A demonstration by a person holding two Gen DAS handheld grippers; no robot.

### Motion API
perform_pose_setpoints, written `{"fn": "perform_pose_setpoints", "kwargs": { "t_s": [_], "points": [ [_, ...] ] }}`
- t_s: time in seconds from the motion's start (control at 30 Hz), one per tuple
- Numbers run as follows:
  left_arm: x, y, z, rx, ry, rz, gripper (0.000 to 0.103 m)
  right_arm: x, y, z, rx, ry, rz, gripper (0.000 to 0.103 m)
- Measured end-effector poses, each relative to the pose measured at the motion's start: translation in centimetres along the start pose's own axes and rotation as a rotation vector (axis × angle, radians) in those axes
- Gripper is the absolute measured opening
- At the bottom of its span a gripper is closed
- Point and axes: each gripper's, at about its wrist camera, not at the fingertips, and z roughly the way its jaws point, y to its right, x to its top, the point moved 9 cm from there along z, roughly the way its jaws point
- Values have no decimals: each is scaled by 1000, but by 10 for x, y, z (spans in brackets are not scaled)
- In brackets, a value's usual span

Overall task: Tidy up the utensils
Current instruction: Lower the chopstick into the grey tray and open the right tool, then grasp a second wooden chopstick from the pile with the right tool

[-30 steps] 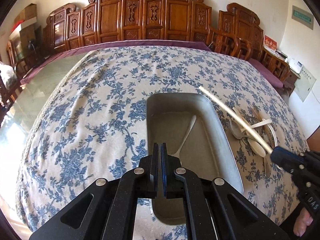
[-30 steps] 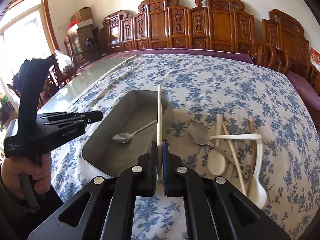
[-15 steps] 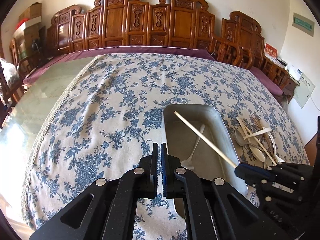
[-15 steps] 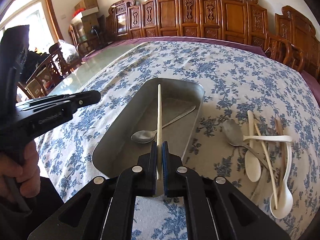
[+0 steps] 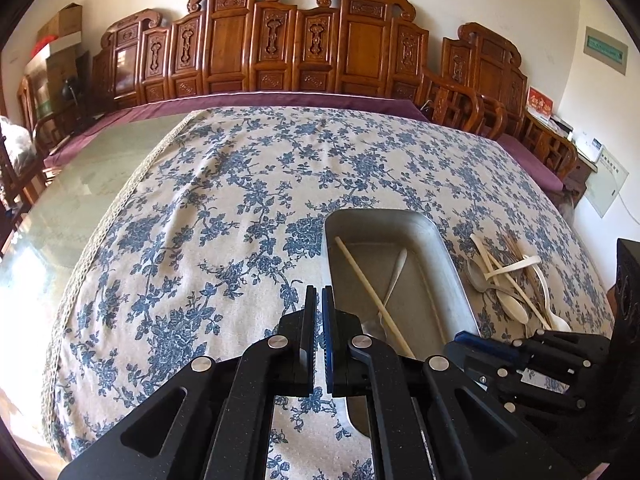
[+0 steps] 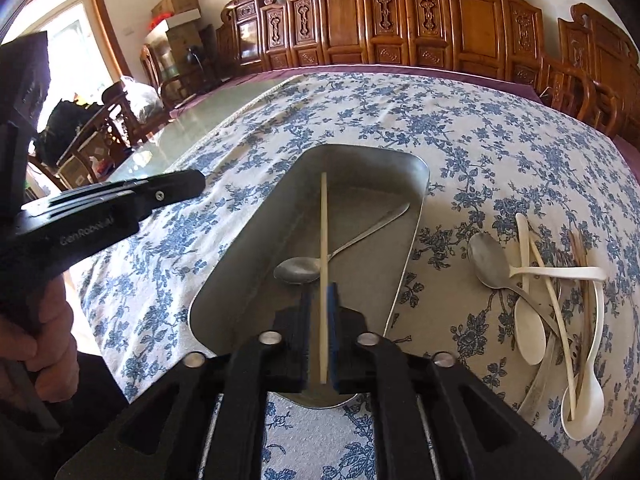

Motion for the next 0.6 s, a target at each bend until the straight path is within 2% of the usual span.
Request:
{"fn": "perform_pose_setpoints", "kwargs": {
  "t_s": [0.17, 0.23, 0.6],
  "points": [
    [-1, 11, 0, -21, -2, 10, 2, 7, 13, -28, -7, 50, -3, 17],
    [-1, 18, -1, -32, 2, 19, 11, 9, 25, -44, -32, 68, -13, 17],
    [-1, 79, -4, -135, 17, 81, 34, 4, 126, -109, -237, 99, 16, 17]
  ]
}}
